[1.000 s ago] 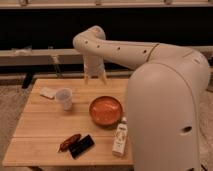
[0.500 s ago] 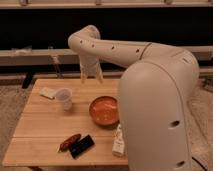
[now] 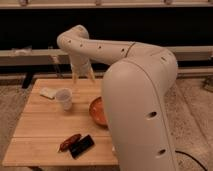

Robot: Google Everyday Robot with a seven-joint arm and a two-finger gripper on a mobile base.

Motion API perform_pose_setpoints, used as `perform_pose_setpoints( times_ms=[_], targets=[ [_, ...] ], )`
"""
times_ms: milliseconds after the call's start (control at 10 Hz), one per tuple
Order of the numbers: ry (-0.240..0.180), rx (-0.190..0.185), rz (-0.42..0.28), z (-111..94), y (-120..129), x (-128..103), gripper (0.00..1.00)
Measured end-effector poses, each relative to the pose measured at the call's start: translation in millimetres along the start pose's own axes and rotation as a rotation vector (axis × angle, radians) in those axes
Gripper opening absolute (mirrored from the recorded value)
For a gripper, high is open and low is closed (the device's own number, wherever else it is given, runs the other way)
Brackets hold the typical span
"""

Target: Place the ceramic cup in the ceramic bowl

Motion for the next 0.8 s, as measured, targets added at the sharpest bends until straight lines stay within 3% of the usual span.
perform_pose_setpoints(
  times_ms=[300, 800],
  targets=[
    [0.008, 0.002, -0.034, 11.7, 33.3, -8.1, 0.65],
    [0.020, 0.006, -0.048, 23.5, 33.6, -4.4, 0.65]
  ],
)
